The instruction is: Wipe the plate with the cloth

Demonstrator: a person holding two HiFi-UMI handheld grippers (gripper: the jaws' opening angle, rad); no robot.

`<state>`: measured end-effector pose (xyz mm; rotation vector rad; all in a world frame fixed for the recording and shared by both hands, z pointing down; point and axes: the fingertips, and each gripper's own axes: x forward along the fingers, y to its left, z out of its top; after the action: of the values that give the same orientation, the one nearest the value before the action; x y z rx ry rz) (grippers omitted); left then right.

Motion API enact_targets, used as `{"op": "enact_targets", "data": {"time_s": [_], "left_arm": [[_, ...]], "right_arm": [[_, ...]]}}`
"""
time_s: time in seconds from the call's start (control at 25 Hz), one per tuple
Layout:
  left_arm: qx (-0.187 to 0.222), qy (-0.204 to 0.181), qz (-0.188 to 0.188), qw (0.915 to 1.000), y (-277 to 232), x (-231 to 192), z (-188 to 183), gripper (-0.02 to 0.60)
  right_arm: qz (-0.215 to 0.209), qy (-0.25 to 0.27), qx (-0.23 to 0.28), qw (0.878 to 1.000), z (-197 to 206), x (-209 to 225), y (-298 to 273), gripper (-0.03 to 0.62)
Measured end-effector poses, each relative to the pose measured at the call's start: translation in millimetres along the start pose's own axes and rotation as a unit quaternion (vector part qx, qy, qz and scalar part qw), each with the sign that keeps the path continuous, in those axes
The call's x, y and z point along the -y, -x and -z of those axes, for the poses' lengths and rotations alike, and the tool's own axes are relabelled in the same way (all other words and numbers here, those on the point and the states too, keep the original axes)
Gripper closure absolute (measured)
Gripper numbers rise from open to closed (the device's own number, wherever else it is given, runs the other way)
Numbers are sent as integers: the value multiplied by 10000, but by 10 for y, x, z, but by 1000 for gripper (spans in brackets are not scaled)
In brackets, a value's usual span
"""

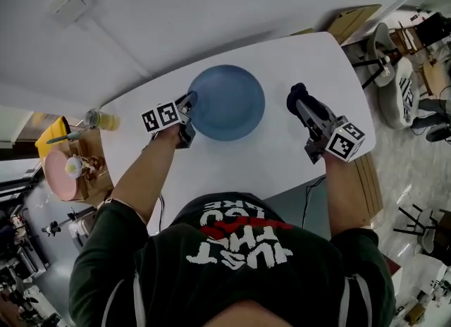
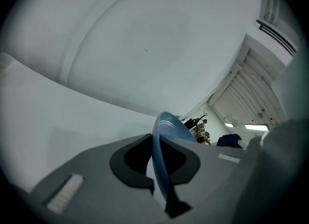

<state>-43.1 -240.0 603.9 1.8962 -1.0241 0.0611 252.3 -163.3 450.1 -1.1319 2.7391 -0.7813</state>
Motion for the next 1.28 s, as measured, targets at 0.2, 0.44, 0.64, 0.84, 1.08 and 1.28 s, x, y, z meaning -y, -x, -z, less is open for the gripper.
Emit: {"op": "enact_targets", "data": {"time_s": [0.2,0.44,0.64,0.84,1.08,1.28], "left_arm": [[-202,-201,-380,9989,-249,-209,153,563],[-288,-242,-638,9973,-458,-332,221,563],[-399,-403,-729,9957,-572,-377,258,561],[-818,-914,-1113,9862,-664,-445,336,549],[-1230,-1428,-1392,9722,-701,-443,394,426],[-824,-1356,-1668,9732,-450,-476,217,279]], "right_arm": [[127,-73,-158,9998,123,178,42,542],[135,-152,-321,9993,261,297,54,542],[174,-207,-353,9990,347,388,71,542],[169,-215,-443,9986,389,391,59,542],[305,-218,-494,9981,457,453,74,542],[411,-172,-498,9978,422,489,93,542]]}}
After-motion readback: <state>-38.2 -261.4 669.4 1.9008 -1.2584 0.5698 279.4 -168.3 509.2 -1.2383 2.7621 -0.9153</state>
